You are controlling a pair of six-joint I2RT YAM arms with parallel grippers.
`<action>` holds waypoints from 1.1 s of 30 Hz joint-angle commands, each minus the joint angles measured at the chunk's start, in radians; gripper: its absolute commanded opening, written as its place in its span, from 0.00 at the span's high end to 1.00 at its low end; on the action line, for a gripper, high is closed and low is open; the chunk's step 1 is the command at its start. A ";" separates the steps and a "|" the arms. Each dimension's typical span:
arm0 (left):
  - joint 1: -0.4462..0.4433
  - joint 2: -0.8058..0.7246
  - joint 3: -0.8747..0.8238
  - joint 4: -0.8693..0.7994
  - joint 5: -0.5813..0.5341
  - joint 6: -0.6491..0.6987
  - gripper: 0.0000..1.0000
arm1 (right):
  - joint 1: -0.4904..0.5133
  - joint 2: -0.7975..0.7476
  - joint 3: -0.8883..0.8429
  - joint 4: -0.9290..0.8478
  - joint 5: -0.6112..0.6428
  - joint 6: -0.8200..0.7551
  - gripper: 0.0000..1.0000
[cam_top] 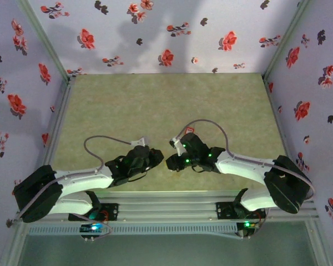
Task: Lock with the key
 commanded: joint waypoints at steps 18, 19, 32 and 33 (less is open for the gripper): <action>-0.018 0.006 0.051 0.002 -0.010 0.088 1.00 | 0.007 -0.028 -0.012 0.023 0.010 0.001 0.79; -0.020 0.009 0.054 0.007 0.003 0.095 1.00 | 0.007 -0.028 -0.012 0.023 0.011 0.002 0.79; -0.022 -0.015 -0.020 0.102 -0.035 0.003 1.00 | 0.007 -0.040 -0.018 0.025 0.017 0.002 0.71; -0.022 -0.024 -0.027 0.102 -0.044 -0.004 1.00 | 0.007 -0.042 -0.018 0.025 0.017 0.001 0.70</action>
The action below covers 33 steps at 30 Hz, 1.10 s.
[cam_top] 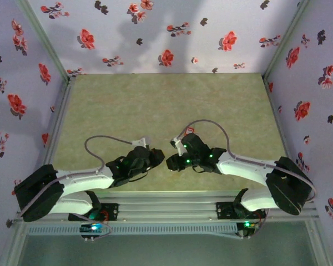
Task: Lock with the key
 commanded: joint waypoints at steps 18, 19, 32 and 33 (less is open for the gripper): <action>0.027 -0.195 -0.063 -0.098 -0.101 -0.056 1.00 | 0.006 -0.080 -0.039 0.051 0.005 -0.001 0.36; 0.028 -0.198 -0.062 -0.104 -0.101 -0.055 1.00 | 0.006 -0.079 -0.044 0.065 -0.003 0.001 0.35; 0.021 -0.150 -0.058 -0.086 -0.090 -0.078 1.00 | 0.072 -0.063 -0.095 0.227 -0.021 0.010 0.47; 0.019 -0.143 -0.057 -0.081 -0.088 -0.077 1.00 | 0.080 -0.053 -0.090 0.226 -0.016 0.006 0.48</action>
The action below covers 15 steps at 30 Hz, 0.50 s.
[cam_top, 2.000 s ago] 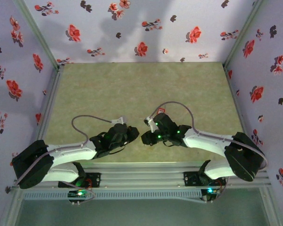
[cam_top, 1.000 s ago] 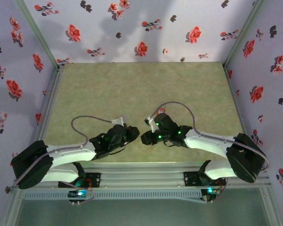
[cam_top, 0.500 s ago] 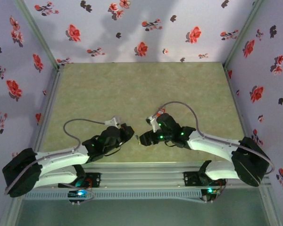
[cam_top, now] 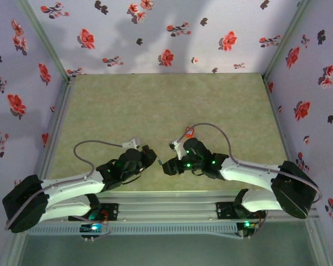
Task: Lock with the key
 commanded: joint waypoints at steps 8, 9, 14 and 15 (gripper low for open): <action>-0.018 0.059 0.014 0.061 0.001 -0.016 1.00 | 0.039 0.076 0.024 0.051 0.047 -0.006 0.52; -0.020 0.064 0.015 0.066 0.005 -0.016 1.00 | 0.039 0.081 0.029 0.045 0.055 -0.007 0.53; -0.032 0.061 0.017 0.068 0.012 -0.015 1.00 | 0.038 0.092 0.038 0.020 0.099 -0.011 0.56; -0.036 0.060 0.018 0.067 0.013 -0.014 1.00 | 0.038 0.092 0.039 0.020 0.104 -0.010 0.57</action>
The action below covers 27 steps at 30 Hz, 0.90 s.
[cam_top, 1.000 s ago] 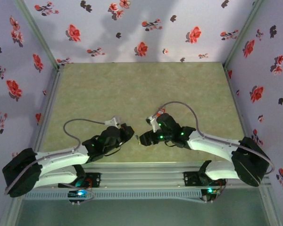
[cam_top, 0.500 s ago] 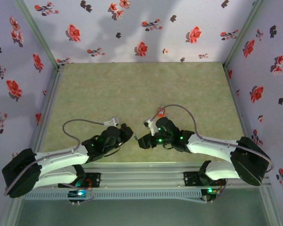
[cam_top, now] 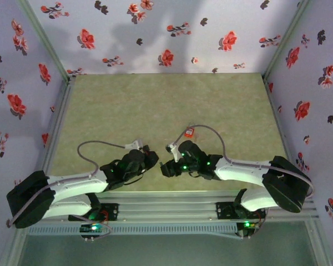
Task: Lock with the key
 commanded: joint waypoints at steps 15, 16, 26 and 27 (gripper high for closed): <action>-0.043 -0.041 0.002 0.045 -0.001 -0.018 1.00 | 0.006 0.023 0.036 -0.010 0.031 -0.007 0.64; -0.043 -0.046 0.001 0.043 -0.001 -0.018 1.00 | 0.007 0.023 0.037 -0.009 0.029 -0.008 0.66; -0.044 -0.065 -0.019 0.038 -0.004 -0.023 1.00 | 0.006 0.023 0.040 -0.014 0.025 -0.008 0.70; -0.044 -0.070 -0.019 0.031 -0.006 -0.021 1.00 | 0.006 0.023 0.040 -0.015 0.023 -0.008 0.70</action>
